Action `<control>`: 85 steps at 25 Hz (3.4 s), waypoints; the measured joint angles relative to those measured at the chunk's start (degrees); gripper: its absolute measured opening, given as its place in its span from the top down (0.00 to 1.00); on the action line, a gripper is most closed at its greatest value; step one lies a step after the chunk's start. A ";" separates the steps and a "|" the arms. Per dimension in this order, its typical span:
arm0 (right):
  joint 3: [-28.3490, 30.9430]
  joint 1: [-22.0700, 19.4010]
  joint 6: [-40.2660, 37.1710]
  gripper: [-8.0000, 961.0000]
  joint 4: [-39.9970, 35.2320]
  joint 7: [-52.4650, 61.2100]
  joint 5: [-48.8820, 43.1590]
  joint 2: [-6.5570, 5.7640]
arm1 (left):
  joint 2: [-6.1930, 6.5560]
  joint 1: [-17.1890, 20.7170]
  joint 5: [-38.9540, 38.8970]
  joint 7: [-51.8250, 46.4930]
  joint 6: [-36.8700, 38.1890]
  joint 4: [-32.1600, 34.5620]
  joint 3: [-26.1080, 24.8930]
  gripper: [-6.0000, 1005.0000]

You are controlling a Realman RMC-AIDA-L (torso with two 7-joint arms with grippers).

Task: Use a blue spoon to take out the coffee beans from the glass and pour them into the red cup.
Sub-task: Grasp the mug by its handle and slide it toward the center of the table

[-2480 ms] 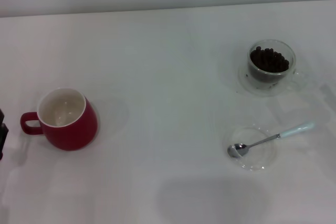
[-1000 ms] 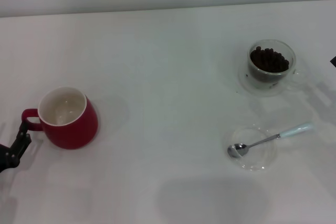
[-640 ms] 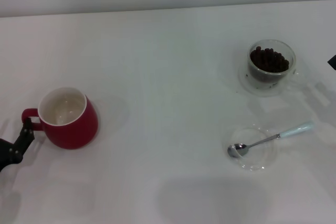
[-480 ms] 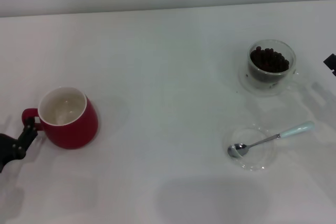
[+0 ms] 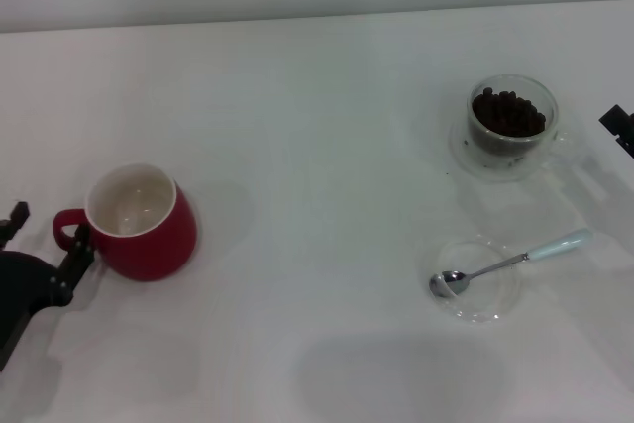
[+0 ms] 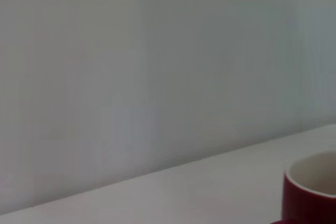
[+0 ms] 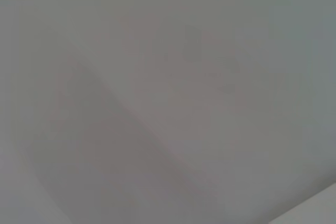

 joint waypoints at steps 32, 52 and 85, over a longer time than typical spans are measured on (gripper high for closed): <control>0.00 2.24 -1.27 0.31 -0.02 -0.07 0.08 -0.09 | -0.24 -4.02 7.76 1.85 -1.15 1.41 0.56 0.88; 0.00 2.23 -0.85 0.31 -0.02 -0.50 0.09 -0.09 | -0.36 -11.60 16.76 1.78 -9.82 5.13 1.10 0.90; -0.66 1.77 -0.49 0.31 0.36 -0.19 0.00 -0.20 | -0.15 -9.30 19.39 4.79 -5.05 4.99 0.22 0.67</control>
